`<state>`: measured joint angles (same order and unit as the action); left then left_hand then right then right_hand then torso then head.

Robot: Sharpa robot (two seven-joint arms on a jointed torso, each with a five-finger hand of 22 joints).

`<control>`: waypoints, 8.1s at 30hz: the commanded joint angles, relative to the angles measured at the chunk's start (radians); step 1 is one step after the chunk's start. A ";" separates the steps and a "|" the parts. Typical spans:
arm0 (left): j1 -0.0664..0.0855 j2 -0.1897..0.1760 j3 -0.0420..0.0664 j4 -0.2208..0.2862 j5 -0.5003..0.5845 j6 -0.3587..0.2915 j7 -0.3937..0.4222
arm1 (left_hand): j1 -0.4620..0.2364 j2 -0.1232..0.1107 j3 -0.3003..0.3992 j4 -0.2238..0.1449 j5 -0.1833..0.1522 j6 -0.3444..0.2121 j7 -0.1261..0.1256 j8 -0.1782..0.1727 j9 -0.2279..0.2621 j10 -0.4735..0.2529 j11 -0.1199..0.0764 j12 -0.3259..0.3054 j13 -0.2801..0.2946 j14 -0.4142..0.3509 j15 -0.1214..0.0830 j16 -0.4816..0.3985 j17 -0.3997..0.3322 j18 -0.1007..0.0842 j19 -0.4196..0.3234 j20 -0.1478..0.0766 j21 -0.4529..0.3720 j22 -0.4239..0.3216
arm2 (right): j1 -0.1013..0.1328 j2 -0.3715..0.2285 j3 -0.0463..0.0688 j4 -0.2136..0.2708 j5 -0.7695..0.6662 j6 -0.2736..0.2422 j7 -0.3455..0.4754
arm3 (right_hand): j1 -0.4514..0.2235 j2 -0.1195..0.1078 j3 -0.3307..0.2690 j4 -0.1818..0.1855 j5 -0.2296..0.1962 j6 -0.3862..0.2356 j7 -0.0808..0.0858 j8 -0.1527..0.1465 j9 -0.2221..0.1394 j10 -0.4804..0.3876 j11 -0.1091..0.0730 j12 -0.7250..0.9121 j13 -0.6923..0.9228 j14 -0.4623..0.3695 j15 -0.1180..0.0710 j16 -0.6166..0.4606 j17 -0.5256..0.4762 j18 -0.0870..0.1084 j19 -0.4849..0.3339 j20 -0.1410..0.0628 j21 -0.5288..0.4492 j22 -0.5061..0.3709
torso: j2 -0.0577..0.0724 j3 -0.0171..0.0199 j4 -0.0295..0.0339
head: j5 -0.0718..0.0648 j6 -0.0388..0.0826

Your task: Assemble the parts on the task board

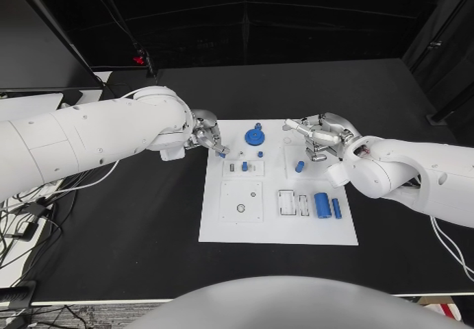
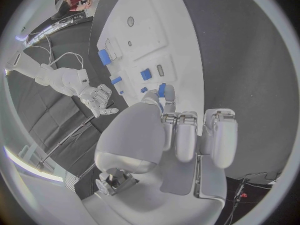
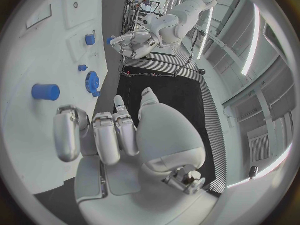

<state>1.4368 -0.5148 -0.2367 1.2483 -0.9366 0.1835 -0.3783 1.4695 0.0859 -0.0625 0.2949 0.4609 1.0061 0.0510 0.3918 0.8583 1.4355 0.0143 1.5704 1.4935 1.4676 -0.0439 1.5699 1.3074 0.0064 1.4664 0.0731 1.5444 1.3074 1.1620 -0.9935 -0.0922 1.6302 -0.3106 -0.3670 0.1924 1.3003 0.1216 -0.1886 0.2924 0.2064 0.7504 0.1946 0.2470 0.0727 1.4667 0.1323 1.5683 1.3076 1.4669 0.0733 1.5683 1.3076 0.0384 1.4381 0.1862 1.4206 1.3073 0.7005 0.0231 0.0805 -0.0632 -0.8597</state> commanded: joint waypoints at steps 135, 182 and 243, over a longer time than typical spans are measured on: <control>-0.070 0.052 0.000 -0.015 0.022 0.017 -0.080 | 0.074 0.060 0.117 -0.001 -0.009 0.008 -0.007 -0.003 0.015 0.135 -0.023 0.000 0.077 0.103 -0.002 0.001 0.263 0.012 0.044 0.000 -0.026 0.239 | 0.001 0.000 0.000 0.005 0.001 0.002 0.009 | 0.001 0.011 -0.009 -0.002 0.001 -0.010 0.019 0.007 0.001 0.104 0.007 0.003 0.263 0.104 0.005 0.002 0.263 0.008 -0.002 0.001 0.000 0.197 | 0.001 -0.0007 -0.0022 | -0.003 -0.013; -0.028 -0.060 0.001 0.078 0.097 -0.430 0.258 | -0.324 0.036 -0.111 -0.005 -0.168 -0.195 0.038 0.105 0.019 0.135 0.019 0.000 0.077 0.103 0.035 0.001 0.263 0.050 -0.097 0.034 -0.148 0.187 | 0.001 0.002 0.000 0.000 0.001 0.001 0.018 | 0.002 0.014 -0.012 -0.002 0.002 -0.011 0.019 0.011 0.001 0.104 0.007 0.003 0.263 0.104 0.005 0.002 0.263 0.008 0.000 0.001 0.001 0.197 | 0.000 0.0007 -0.0007 | -0.007 -0.013; -0.160 0.188 0.001 -0.237 -0.757 -0.667 0.733 | 0.194 -0.163 0.140 -0.003 -0.399 -0.034 0.083 -0.243 -0.743 -0.465 0.077 -1.337 -1.433 0.103 0.077 0.001 0.263 -0.006 0.104 0.064 0.026 0.263 | 0.001 0.008 0.001 0.007 -0.001 -0.070 0.198 | -0.015 0.026 -0.050 -0.001 0.002 -0.024 0.018 0.041 0.000 0.104 0.006 0.003 0.263 0.104 0.005 0.002 0.263 -0.038 0.133 0.000 0.150 0.263 | 0.001 -0.0015 -0.0035 | -0.021 0.037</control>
<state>1.2760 -0.3294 -0.2368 1.0151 -1.6310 -0.5040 0.3702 1.6557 -0.0717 0.0706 0.2916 0.0654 0.9723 0.1383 0.1535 0.1159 0.9760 0.0912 0.2395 0.0609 1.4668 0.0380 1.5700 1.3080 0.0062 1.4646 0.1426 1.5677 1.3077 1.1617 -0.9864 -0.0921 1.6345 -0.3147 -0.4311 0.3757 1.2897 0.1400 -0.2315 0.2910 0.2064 0.7345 0.1930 0.2815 0.0727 1.4667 0.1323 1.5683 1.3077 1.4669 0.0732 1.5684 1.3074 0.0066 1.4618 0.1878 1.5675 1.3073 0.7015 0.0220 0.0771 -0.0845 -0.8214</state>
